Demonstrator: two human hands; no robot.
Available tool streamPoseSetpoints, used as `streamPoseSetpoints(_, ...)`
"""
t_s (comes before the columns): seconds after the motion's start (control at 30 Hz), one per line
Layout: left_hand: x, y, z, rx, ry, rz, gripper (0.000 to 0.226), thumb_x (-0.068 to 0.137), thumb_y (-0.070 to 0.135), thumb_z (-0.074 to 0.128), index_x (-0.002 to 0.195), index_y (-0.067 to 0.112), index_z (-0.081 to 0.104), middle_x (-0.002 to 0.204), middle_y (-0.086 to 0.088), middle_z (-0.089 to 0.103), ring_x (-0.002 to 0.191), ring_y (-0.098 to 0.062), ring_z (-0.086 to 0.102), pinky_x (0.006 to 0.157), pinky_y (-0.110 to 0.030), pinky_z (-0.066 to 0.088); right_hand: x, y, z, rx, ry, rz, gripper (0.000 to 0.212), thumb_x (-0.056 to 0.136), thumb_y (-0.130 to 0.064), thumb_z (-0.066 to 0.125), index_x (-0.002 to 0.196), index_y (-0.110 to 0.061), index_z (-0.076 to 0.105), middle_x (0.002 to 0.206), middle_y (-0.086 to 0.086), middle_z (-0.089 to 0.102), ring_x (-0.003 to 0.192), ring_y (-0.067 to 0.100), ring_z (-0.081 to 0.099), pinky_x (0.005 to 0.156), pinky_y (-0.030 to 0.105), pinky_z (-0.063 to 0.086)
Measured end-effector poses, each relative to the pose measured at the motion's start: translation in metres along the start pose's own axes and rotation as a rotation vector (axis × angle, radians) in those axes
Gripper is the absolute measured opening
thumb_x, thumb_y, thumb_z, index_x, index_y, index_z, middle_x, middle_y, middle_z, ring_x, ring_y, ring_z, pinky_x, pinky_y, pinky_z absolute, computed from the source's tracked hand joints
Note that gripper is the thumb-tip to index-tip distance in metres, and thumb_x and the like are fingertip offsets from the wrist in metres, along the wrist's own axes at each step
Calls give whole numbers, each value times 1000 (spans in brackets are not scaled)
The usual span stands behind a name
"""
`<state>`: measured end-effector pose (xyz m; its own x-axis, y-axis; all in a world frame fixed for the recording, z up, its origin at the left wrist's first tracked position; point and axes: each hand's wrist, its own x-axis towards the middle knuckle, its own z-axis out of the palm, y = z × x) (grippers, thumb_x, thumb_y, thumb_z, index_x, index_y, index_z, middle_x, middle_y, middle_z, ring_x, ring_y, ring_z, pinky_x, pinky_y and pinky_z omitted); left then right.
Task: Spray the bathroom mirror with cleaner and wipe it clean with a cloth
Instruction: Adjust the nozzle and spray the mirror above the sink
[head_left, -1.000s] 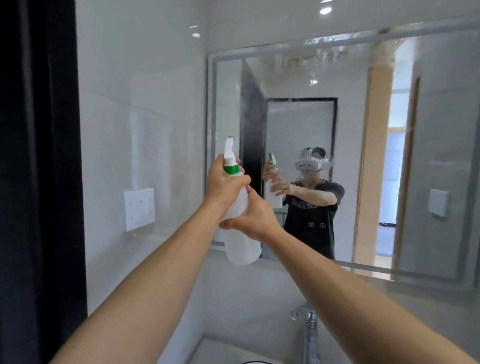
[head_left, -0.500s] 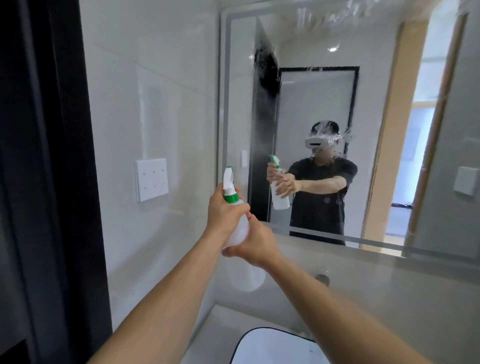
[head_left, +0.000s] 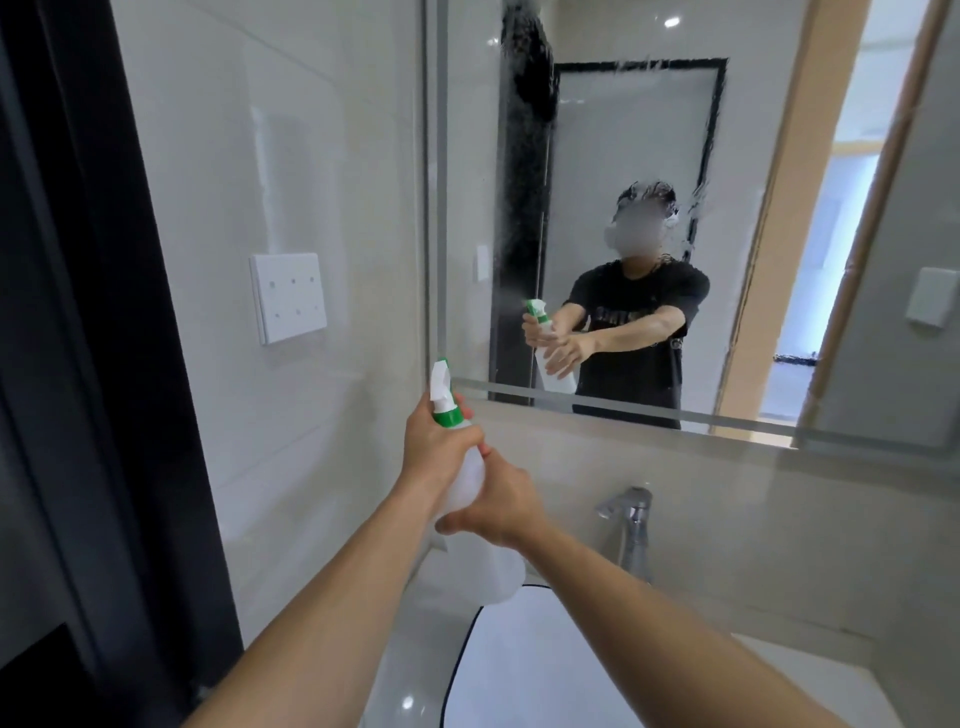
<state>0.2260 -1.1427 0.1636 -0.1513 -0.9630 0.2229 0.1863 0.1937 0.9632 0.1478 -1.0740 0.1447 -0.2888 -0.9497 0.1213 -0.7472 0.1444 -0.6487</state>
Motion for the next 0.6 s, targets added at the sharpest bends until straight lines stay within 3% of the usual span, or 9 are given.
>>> streamPoseSetpoints(0.13, -8, -19, -3, -25, -8, -67, 37, 67, -9, 66, 98, 11, 62, 81, -6, 63, 72, -26, 62, 72, -47, 60, -4, 12, 19, 8, -25, 52, 92, 55, -43, 90, 133, -21, 46, 114, -3, 65, 104, 19, 62, 86, 33, 55)
streamPoseSetpoints(0.23, -12, -28, -4, -16, -22, -79, 40, 70, -12, 66, 102, 12, 62, 89, -4, 66, 73, -23, 63, 69, -39, 59, -6, 19, 25, -10, -33, 75, 94, 55, -45, 90, 134, -20, 44, 115, -2, 64, 106, 18, 61, 87, 33, 55)
streamPoseSetpoints(0.37, -17, -35, 1, 30, -38, -85, 47, 69, -8, 69, 108, 18, 63, 103, 1, 70, 84, -23, 66, 77, -41, 61, -9, 29, 27, -5, -37, 103, 100, 56, -44, 90, 139, -21, 40, 115, -3, 62, 102, 16, 59, 86, 33, 55)
streamPoseSetpoints(0.5, -20, -35, 13, 30, -69, -92, 39, 71, -9, 66, 104, 12, 62, 92, -1, 68, 76, -22, 64, 66, -33, 60, -13, 38, 20, 12, -24, 125, 94, 57, -42, 90, 136, -20, 43, 112, -3, 63, 97, 15, 58, 85, 32, 55)
streamPoseSetpoints(0.6, -23, -39, 27, 8, -89, -117, 38, 65, -4, 66, 97, 15, 64, 83, -2, 66, 76, -24, 65, 71, -40, 60, -19, 44, 12, 21, -6, 142, 92, 57, -41, 90, 134, -20, 45, 113, -3, 65, 101, 17, 61, 88, 35, 56)
